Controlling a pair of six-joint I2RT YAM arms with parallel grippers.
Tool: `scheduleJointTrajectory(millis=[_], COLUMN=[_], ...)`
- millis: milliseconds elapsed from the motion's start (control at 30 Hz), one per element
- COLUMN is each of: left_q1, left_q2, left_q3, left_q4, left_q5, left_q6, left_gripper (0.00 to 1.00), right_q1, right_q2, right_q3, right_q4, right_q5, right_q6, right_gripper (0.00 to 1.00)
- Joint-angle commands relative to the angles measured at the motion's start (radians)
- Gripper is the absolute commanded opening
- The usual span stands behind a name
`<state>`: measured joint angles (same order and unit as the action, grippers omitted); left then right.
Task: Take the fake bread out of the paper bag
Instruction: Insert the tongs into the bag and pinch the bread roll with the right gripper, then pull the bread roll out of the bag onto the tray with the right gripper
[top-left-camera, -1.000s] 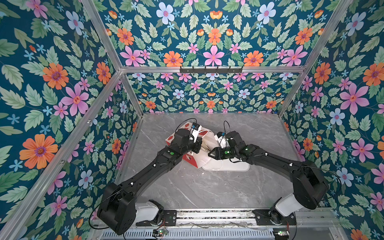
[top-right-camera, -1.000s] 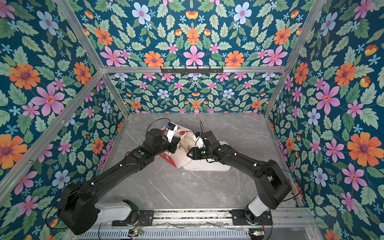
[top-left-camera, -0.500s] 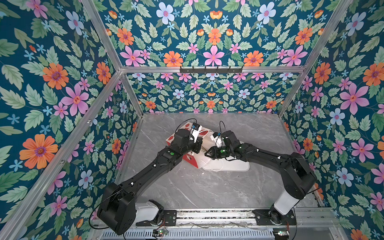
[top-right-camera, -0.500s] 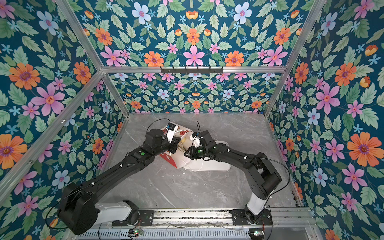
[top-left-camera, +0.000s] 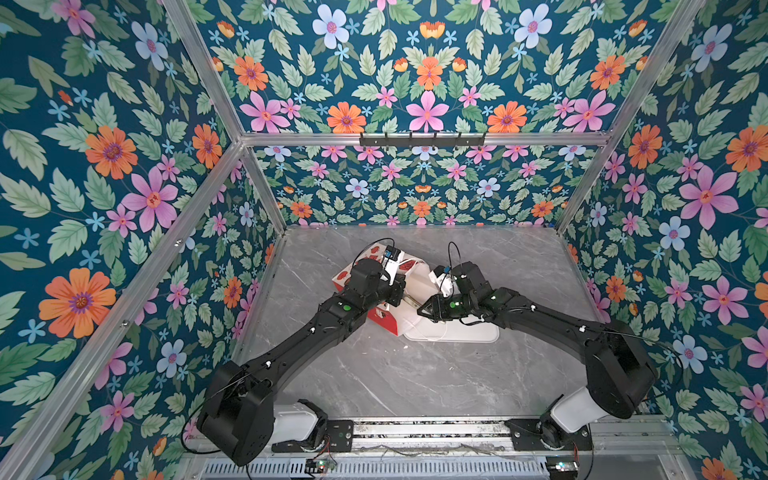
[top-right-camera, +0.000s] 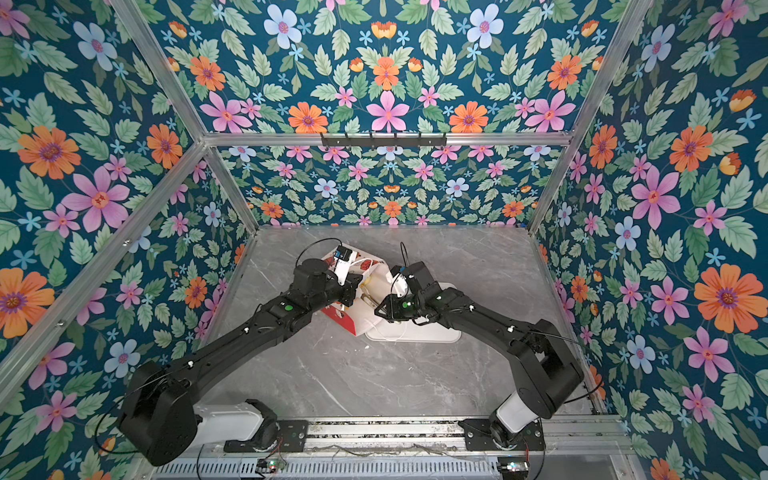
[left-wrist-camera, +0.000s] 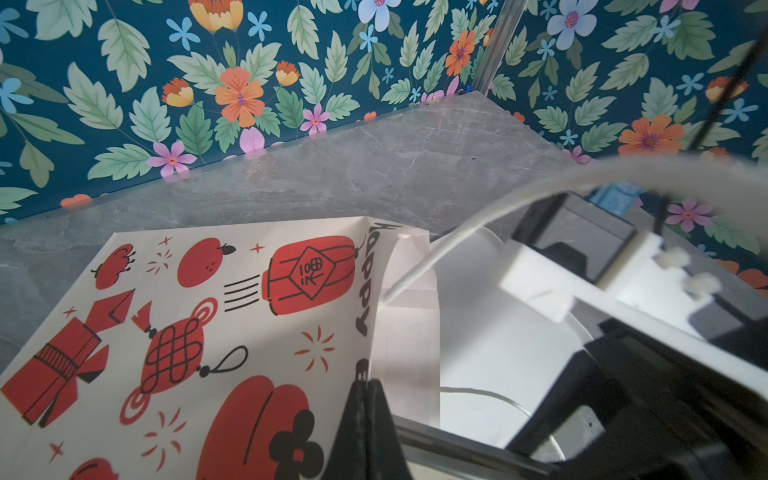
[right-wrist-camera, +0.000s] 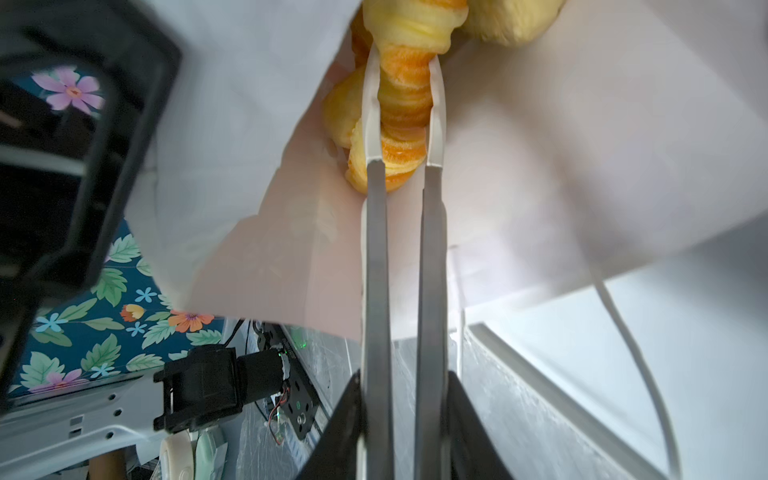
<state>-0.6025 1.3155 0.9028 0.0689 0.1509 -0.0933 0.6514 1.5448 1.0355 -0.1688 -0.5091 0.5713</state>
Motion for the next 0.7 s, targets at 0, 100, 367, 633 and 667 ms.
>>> scheduleJointTrajectory(millis=[0,100,367,633,667], left_q1=[0.0,0.001,0.0,0.001,0.0], left_q2=[0.007,0.009,0.013,0.024,0.027], left_q3=[0.003,-0.001,-0.001,-0.019,-0.02], left_q4=[0.065,0.088,0.104,0.135,0.14], left_q5=[-0.034,-0.056,-0.095,-0.105,-0.105], left_q6=[-0.02,-0.026,-0.031,-0.047,-0.049], left_gripper=[0.0,0.0,0.0,0.0,0.0], right_q1=[0.0,-0.002,-0.006,-0.051,-0.054], right_q2=[-0.034,-0.065,-0.202,-0.402,-0.418], right_q3=[-0.003,-0.014,-0.064,-0.085,-0.083], right_q4=[-0.109,-0.167,-0.245,-0.382,-0.405], right_q5=[0.009,0.015,0.062,0.127,0.136], right_q6=[-0.004,-0.01,-0.001,-0.005,-0.009], right_gripper=[0.28,0.28,0.28,0.3,0.3])
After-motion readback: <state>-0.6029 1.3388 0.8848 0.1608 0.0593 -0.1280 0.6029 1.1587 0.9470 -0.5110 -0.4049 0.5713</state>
